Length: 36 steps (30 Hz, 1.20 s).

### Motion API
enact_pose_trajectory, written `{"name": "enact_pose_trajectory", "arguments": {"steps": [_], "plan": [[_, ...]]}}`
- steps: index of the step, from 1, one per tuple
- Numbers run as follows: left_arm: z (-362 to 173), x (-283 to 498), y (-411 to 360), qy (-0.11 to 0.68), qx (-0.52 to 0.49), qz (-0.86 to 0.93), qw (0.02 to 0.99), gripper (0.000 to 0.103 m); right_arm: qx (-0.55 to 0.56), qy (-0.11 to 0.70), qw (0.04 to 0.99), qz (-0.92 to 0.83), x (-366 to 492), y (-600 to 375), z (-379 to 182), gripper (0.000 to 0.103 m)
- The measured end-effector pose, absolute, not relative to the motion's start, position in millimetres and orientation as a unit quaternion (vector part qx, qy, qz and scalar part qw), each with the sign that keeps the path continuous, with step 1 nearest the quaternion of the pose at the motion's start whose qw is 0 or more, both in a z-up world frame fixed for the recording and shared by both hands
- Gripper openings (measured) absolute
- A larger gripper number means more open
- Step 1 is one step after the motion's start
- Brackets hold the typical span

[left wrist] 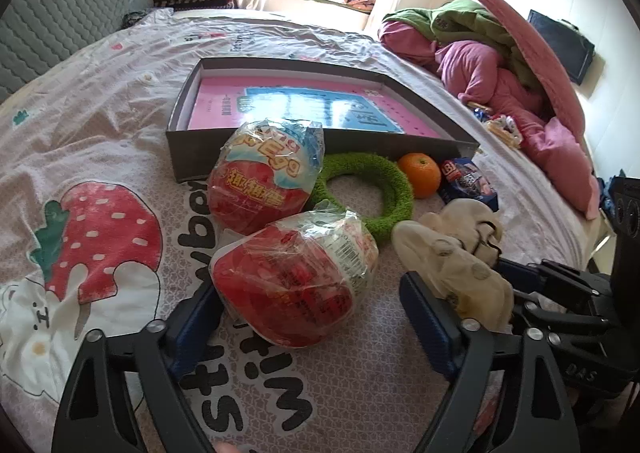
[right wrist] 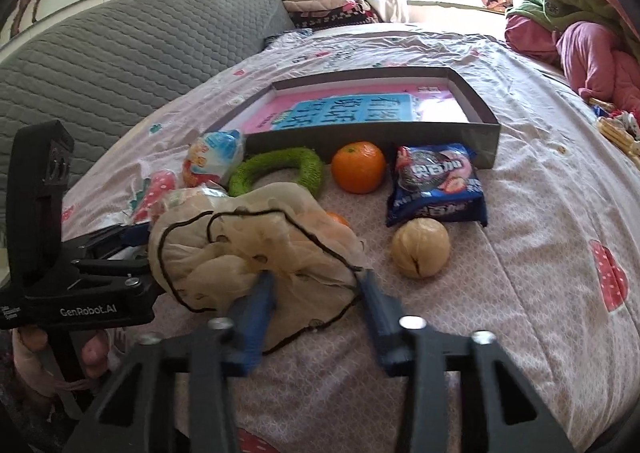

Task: Organize objects
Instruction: 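Close left tool on red wrapped ball while right tool grasps cream scrunchie, then lift and carry red ball and scrunchie over the grey box with both tools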

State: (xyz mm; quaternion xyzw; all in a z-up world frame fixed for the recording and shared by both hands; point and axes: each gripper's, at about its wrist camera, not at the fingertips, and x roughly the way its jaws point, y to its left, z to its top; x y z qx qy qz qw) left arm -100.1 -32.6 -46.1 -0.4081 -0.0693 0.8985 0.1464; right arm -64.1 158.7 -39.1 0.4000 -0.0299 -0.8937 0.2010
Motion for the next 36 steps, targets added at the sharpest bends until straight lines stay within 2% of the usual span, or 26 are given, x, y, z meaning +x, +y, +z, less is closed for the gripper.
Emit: {"name": "enact_pose_trajectory", "arguments": {"steps": [2,4,6,14,23,36], "plan": [[-47,-100,-33,-0.07,-0.408,0.898,0.148,0.076,0.396,-0.027,0.21,-0.893,-63,157,-38,0.024],[-47,-100,-33,-0.071,-0.408,0.898,0.15,0.065,0.393,-0.027,0.216,-0.894,-62,157,-38,0.018],[-47,-99,-32,-0.074,-0.408,0.896,0.158,0.06,0.388,-0.031,0.223,-0.894,-61,157,-37,0.013],[-45,-91,-28,-0.089,-0.397,0.896,0.175,0.059,0.372,-0.033,0.234,-0.898,-58,159,-30,0.009],[-37,-81,-24,-0.092,-0.381,0.904,0.168,0.059,0.34,-0.018,0.233,-0.911,-49,160,-18,0.008],[-8,-81,-19,-0.1,-0.343,0.919,0.166,0.059,0.306,-0.042,0.228,-0.923,-47,174,0,0.007]]}}
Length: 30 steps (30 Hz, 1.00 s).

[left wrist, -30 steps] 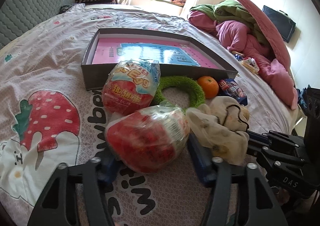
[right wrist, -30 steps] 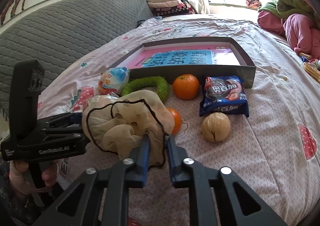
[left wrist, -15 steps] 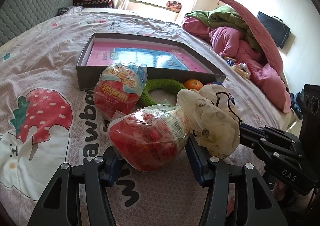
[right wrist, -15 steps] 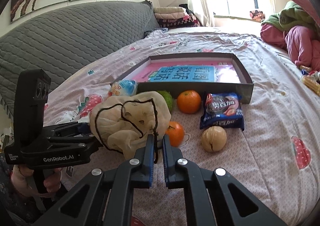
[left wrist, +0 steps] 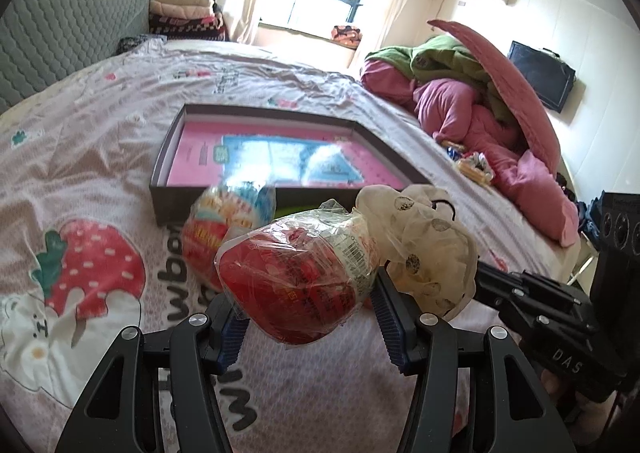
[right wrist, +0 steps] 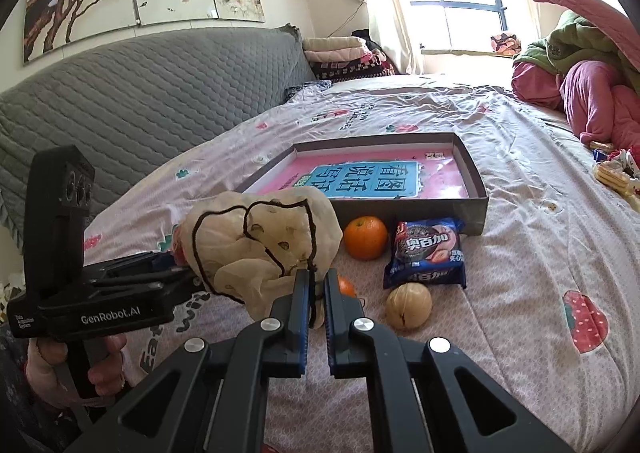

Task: Organize objects
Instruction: 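Lift and carry red ball and scrunchie over the grey box with both tools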

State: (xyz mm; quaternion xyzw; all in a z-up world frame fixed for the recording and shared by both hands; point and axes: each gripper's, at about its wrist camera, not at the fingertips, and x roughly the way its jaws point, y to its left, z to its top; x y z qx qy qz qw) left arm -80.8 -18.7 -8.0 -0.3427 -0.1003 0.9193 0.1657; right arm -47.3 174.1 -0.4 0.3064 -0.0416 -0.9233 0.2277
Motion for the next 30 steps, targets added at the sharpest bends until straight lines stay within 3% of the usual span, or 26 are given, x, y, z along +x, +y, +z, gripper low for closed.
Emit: {"name": "enact_pose_trajectory", "arguments": {"steps": [30], "plan": [[26,-141,-14,-0.12,-0.306,0.935,0.133,0.059,0.242,-0.068,0.202,-0.947,-105,201,42,0.007]]}}
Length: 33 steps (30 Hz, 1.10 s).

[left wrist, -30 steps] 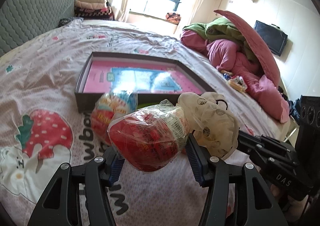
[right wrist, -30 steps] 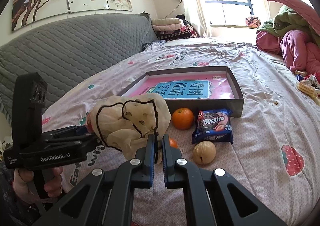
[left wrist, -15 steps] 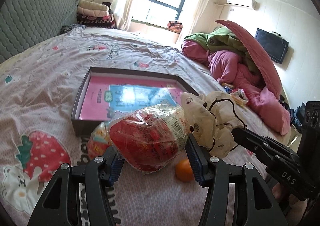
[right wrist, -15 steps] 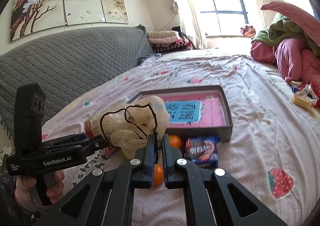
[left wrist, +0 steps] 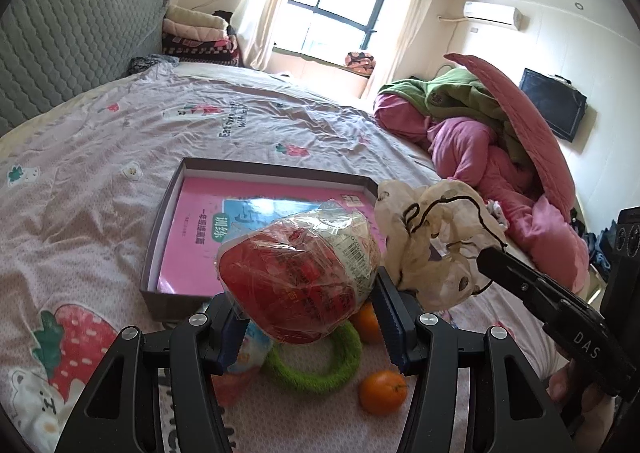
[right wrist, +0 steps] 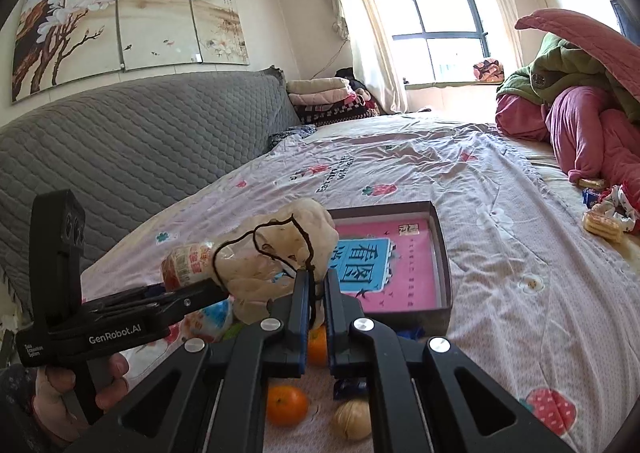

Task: Organize objects
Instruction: 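Lift and carry red ball and scrunchie over the grey box with both tools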

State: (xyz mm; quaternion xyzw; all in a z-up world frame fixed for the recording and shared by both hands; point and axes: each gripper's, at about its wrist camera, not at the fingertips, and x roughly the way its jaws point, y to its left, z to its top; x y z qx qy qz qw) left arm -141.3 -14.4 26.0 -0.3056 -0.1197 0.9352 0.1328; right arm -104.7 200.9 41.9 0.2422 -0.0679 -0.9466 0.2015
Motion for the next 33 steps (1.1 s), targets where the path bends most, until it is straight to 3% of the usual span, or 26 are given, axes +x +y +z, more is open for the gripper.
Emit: {"name": "enact_pose_trajectory", "arguments": {"steps": [21,33], "plan": [[12,-201,-48,-0.14,-0.332,0.931,0.057,0.059,0.265,-0.039,0.169,-0.949,-165,204,31,0.007],[-1,-225,-62,-0.143,-0.356,0.923,0.019,0.059,0.301,-0.061,0.136,-0.942,-193,223,11,0.007]]}}
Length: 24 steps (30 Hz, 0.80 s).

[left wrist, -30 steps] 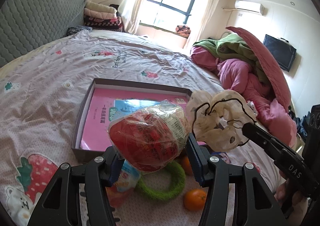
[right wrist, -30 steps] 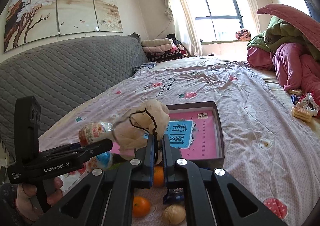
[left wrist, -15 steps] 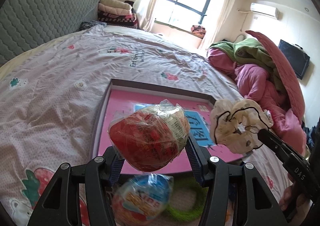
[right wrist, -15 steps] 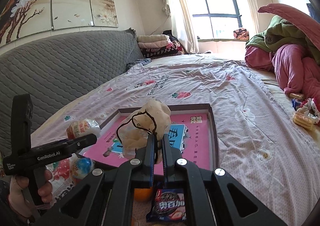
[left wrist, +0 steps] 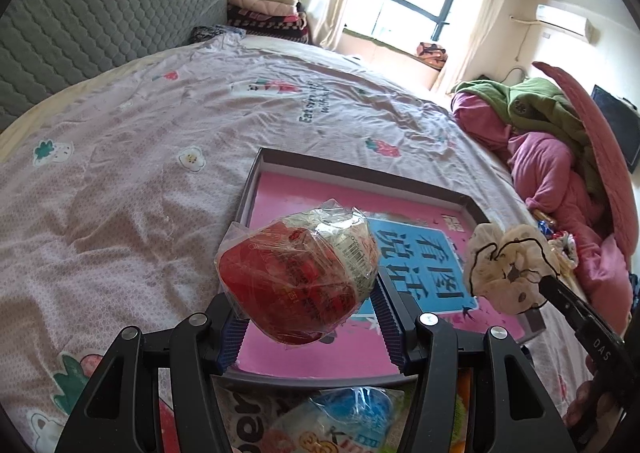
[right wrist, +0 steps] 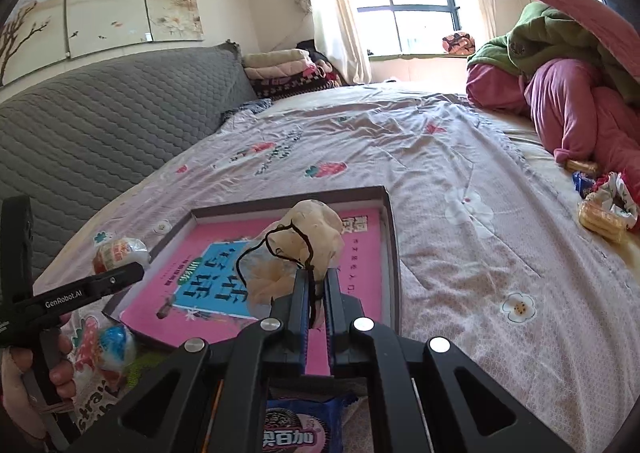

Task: Organize objects
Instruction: 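Lift and carry red ball and scrunchie over the grey box with both tools, then open right tool to drop the scrunchie onto the pink book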

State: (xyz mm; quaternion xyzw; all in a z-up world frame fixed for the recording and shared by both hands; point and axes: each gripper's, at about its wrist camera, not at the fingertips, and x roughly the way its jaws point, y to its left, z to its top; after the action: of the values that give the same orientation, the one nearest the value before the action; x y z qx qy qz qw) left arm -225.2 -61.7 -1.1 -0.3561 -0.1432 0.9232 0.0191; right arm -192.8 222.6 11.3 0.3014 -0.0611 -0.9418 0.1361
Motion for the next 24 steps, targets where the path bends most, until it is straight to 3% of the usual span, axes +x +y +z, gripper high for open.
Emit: {"name": "enact_pose_trajectory", "arguments": {"steps": [18,24], "plan": [[-16,-232,-50,-0.126,-0.386,0.914,0.013,0.059,0.335,-0.081,0.119,-0.931,-197,230,-3,0.009],[-23,-238,-49,-0.128,-0.401,0.907,0.01,0.059,0.328,-0.086,0.111,-0.934,-195,235,3,0.015]]}}
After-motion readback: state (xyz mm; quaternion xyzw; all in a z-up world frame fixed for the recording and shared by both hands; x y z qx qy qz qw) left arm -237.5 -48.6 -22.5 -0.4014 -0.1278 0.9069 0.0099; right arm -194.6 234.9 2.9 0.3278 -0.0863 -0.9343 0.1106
